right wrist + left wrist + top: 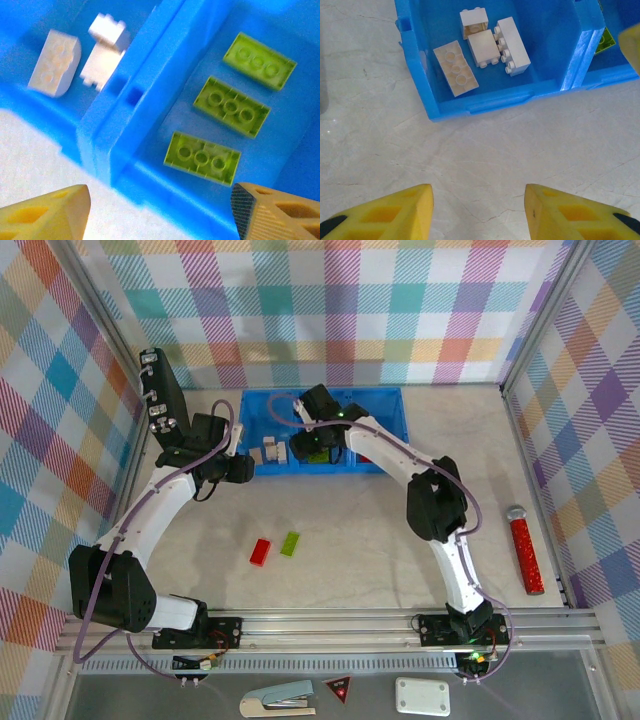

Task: Sort the legos into containers by color
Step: Pick up the lego from the bottom-center of the table.

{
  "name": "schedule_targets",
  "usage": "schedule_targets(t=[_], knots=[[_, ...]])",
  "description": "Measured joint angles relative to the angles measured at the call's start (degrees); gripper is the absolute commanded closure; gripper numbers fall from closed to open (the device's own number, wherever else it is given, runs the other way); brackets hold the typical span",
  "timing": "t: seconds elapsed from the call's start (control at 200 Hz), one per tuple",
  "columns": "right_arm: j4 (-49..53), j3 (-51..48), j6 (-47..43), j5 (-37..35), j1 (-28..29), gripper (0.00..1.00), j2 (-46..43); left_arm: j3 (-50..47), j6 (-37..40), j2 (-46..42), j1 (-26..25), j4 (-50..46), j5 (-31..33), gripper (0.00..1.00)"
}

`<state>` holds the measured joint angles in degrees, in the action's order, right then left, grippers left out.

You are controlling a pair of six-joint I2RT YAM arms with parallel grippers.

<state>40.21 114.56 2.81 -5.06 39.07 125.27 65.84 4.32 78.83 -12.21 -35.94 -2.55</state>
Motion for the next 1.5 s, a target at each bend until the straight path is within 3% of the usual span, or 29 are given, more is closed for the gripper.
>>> schedule_targets(t=[0.32,0.645,0.8,1.16,1.31,1.5], knots=[[-5.53,-18.58,-5.60,6.67,4.09,0.27,-11.23,0.00,-0.02,0.00,0.55,-0.04,0.68,0.48],[-21.86,-39.71,-8.44,11.52,11.80,0.34,-19.65,0.81,-1.29,2.25,6.12,-0.09,1.46,0.47],[-31.41,-49.20,-8.39,12.72,14.43,0.28,-22.80,0.81,-1.92,2.27,8.15,-0.07,0.85,0.44],[-52.11,-61.31,-9.92,12.74,20.11,0.12,-22.95,0.85,-1.97,2.27,9.14,-0.07,0.00,0.42],[-58.34,-62.51,-12.76,11.69,23.21,0.04,-21.27,0.85,-1.97,2.27,9.14,-0.07,-0.04,0.42],[-63.63,-61.77,-15.54,10.14,25.79,0.01,-17.05,0.85,-1.97,2.27,9.14,-0.07,-0.61,0.42]])
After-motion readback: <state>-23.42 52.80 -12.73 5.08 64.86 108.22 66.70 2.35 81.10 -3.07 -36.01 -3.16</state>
